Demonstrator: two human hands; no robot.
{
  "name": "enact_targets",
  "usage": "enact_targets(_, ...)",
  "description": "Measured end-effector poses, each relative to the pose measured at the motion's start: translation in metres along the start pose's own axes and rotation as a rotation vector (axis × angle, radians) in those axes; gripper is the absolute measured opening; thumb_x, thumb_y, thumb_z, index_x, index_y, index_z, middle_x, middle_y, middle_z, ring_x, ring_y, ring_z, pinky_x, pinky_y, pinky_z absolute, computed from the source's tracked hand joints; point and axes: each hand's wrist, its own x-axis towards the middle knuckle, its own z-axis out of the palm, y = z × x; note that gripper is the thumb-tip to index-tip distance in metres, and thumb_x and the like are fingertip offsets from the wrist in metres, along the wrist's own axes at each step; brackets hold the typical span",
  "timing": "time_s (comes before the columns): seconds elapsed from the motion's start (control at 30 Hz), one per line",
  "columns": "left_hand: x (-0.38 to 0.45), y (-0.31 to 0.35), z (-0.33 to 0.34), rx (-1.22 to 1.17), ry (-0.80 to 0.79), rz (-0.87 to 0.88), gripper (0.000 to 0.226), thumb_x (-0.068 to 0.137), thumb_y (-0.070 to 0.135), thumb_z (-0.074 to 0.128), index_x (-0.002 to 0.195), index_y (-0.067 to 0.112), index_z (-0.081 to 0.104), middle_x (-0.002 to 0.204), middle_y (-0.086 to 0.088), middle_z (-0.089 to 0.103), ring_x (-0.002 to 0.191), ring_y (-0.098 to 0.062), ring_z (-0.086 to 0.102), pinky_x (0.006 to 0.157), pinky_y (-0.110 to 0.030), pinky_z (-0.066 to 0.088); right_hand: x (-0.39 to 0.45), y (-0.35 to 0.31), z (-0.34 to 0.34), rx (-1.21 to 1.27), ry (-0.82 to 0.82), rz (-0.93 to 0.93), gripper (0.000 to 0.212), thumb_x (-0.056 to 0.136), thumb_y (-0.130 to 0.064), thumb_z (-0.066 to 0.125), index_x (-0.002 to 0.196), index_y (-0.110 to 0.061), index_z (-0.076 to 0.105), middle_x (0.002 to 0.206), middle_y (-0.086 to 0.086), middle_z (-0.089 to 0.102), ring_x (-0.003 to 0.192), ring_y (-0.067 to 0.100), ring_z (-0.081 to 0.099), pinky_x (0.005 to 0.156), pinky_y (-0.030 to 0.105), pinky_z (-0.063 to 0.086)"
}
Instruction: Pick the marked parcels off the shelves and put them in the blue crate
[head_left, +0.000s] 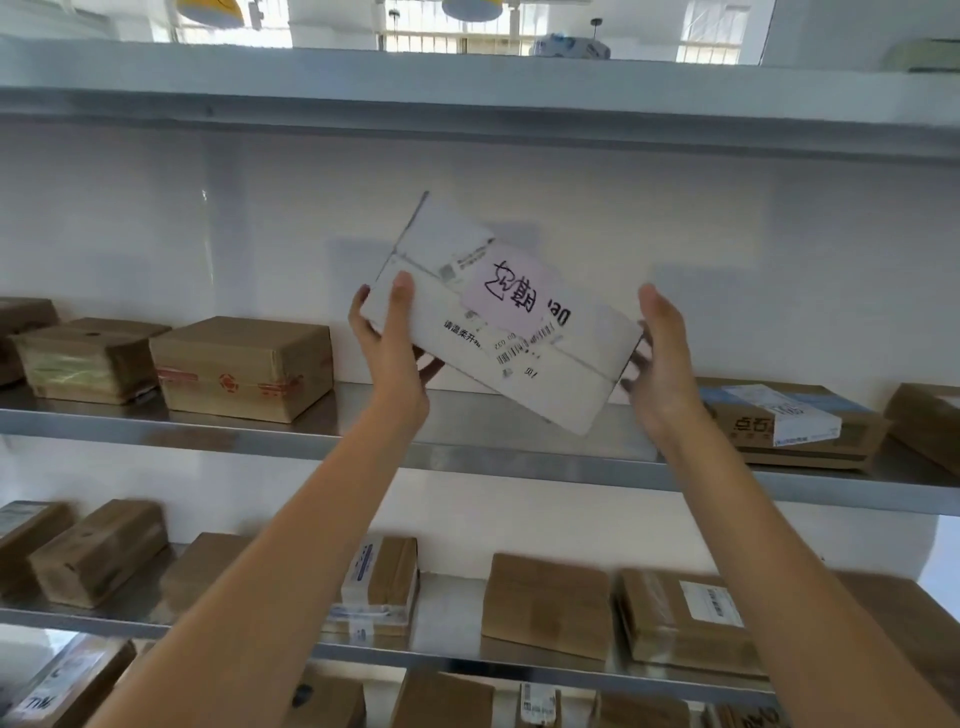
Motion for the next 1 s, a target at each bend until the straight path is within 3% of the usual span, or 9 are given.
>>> enact_targets(0.07,-0.009,-0.013,-0.002,-0.083,0.038,-0.045,0.049,0.075,0.057,0.073,0.115,0.038,0.050,0.120,-0.003,0.065,0.104,-0.028,0.067,0.075,-0.052,0.058,-0.007,0.020,0.003,0.061,-0.047,0.048,0.092,0.067,-0.063,0.072,0.144,-0.023,0.041,0.136,0.001,0.058,0.128,0.024,0.054,0.102,0.047,0.046)
enact_targets(0.13,-0.014,-0.025,-0.005,-0.122,0.027,-0.067,0.041,0.077,0.057,0.071,0.106,0.036,0.051,0.117,-0.005,0.066,0.102,-0.029,0.068,0.076,-0.053,0.058,-0.011,0.031,0.010,0.125,-0.036,0.063,0.060,0.082,-0.045,0.072,0.132,-0.019,0.051,0.127,0.007,0.066,0.112,0.022,0.066,0.090,0.042,0.056)
enact_targets(0.23,-0.008,-0.026,-0.020,0.024,0.043,-0.015,0.042,0.082,0.061,0.062,0.112,0.031,0.056,0.120,-0.001,0.067,0.114,-0.025,0.062,0.095,-0.051,0.051,-0.009,0.038,0.008,0.148,0.034,0.025,0.035,0.085,-0.029,0.073,0.116,-0.020,0.060,0.118,0.008,0.071,0.100,0.021,0.070,0.084,0.038,0.059)
enact_targets(0.33,0.008,-0.016,-0.038,0.203,0.027,0.065,0.047,0.092,0.060,0.047,0.124,0.027,0.060,0.135,0.003,0.059,0.129,-0.017,0.050,0.114,-0.044,0.034,-0.008,0.041,-0.002,0.100,0.023,-0.037,0.038,0.083,-0.026,0.075,0.118,-0.018,0.061,0.113,0.006,0.073,0.097,0.020,0.072,0.079,0.036,0.060)
enact_targets(0.47,0.005,-0.018,-0.043,0.415,-0.058,0.153,0.047,0.101,0.046,0.039,0.141,0.023,0.048,0.133,0.024,0.047,0.130,-0.001,0.039,0.110,-0.022,0.024,-0.010,0.048,-0.005,0.024,-0.003,-0.044,0.040,0.082,-0.031,0.076,0.119,-0.021,0.064,0.113,0.003,0.073,0.100,0.020,0.071,0.080,0.036,0.060)
enact_targets(0.67,0.001,-0.023,-0.050,0.454,-0.149,0.202,0.045,0.105,0.032,0.034,0.146,0.017,0.041,0.147,0.006,0.047,0.137,-0.006,0.038,0.116,-0.025,0.025,-0.012,0.052,-0.003,0.022,0.014,-0.051,0.038,0.087,-0.043,0.069,0.122,-0.030,0.064,0.111,-0.006,0.074,0.100,0.012,0.071,0.077,0.028,0.060)
enact_targets(0.73,-0.001,-0.022,-0.050,0.456,-0.156,0.209,0.044,0.105,0.031,0.035,0.146,0.017,0.042,0.144,0.007,0.049,0.134,-0.004,0.041,0.112,-0.019,0.029,-0.012,0.051,-0.003,0.023,0.010,-0.052,0.037,0.087,-0.043,0.069,0.122,-0.031,0.064,0.110,-0.007,0.074,0.099,0.011,0.071,0.075,0.026,0.059)
enact_targets(0.83,-0.004,-0.018,-0.046,0.508,-0.182,0.221,0.042,0.104,0.034,0.037,0.143,0.021,0.045,0.134,0.019,0.053,0.117,0.013,0.047,0.090,0.003,0.033,-0.015,0.046,-0.005,0.023,0.019,-0.044,0.040,0.086,-0.044,0.070,0.123,-0.030,0.064,0.108,-0.006,0.075,0.098,0.012,0.072,0.073,0.027,0.059)
enact_targets(1.0,-0.009,-0.011,-0.022,0.596,-0.267,0.263,0.048,0.101,0.043,0.039,0.146,0.025,0.041,0.131,0.030,0.048,0.109,0.027,0.042,0.085,0.009,0.027,-0.025,0.025,-0.022,0.044,0.106,-0.050,0.033,0.084,-0.046,0.072,0.113,-0.031,0.067,0.102,-0.007,0.076,0.093,0.012,0.073,0.069,0.028,0.060)
